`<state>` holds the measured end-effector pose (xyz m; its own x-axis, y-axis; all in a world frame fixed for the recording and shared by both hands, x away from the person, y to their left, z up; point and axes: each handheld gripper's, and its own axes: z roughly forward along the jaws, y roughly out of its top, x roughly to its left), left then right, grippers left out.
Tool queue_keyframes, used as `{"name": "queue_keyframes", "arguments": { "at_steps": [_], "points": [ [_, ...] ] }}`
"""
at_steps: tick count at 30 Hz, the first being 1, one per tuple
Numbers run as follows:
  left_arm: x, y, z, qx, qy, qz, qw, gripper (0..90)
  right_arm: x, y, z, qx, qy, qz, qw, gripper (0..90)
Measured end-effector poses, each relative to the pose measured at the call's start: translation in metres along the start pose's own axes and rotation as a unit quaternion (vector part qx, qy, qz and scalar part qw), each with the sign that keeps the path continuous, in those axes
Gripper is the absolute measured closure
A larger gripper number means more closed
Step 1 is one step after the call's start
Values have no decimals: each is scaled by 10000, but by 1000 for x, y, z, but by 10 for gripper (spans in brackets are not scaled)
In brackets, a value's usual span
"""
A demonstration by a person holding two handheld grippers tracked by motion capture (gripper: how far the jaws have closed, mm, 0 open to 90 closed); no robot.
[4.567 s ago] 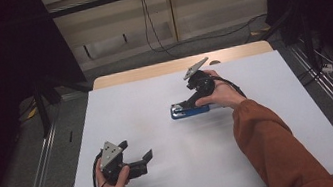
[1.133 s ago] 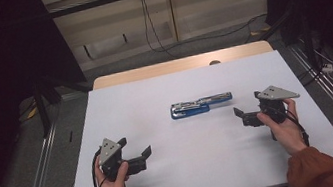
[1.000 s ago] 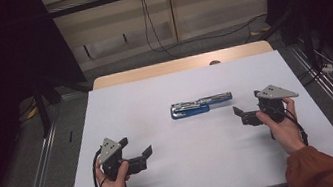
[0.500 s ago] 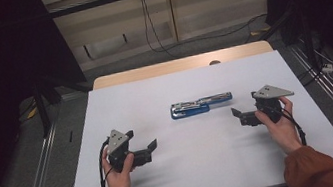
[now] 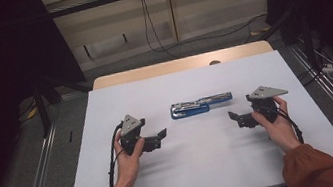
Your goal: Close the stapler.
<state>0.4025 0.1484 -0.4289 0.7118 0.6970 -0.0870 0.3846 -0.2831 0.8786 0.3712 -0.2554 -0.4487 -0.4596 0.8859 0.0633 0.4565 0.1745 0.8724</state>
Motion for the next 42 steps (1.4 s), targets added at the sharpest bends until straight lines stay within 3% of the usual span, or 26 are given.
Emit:
{"name": "queue_keyframes", "arguments": {
  "at_steps": [2,5,7,13,15,21,28,31,33,36,38,40,42],
  "points": [
    [2,4,7,21,-55,-23,10000,78,0,0,0,-5,-29,-43,10000,57],
    [2,10,14,-87,40,-20,10000,78,-1,1,2,7,-22,-29,10000,73],
    [2,15,19,-60,-3,63,10000,67,-3,1,3,43,56,35,10000,54],
    [-5,25,31,-139,-190,18,9997,59,-4,5,7,44,67,-24,10000,69],
    [-8,26,35,-140,-241,57,9996,56,-4,6,9,43,114,-62,9999,110],
    [-6,41,47,-250,-138,259,9993,55,-2,11,14,77,199,-229,9995,209],
    [3,51,60,-262,39,185,9995,51,-6,12,19,-36,100,-260,9996,320],
    [3,47,63,-41,12,-79,10000,51,-8,10,19,-11,107,-206,9997,369],
    [2,42,64,95,-114,-237,9996,50,-9,8,20,74,119,-194,9997,405],
    [1,38,64,226,-40,-13,9997,50,-9,6,22,160,152,-170,9996,482],
    [1,36,64,255,14,14,9997,51,-10,6,22,175,166,-164,9996,526],
    [1,35,64,324,-129,-35,9994,78,-10,6,21,222,279,-182,9992,611],
    [-2,35,64,336,-90,42,9994,77,-10,6,20,260,286,-196,9991,653]
  ]
}}
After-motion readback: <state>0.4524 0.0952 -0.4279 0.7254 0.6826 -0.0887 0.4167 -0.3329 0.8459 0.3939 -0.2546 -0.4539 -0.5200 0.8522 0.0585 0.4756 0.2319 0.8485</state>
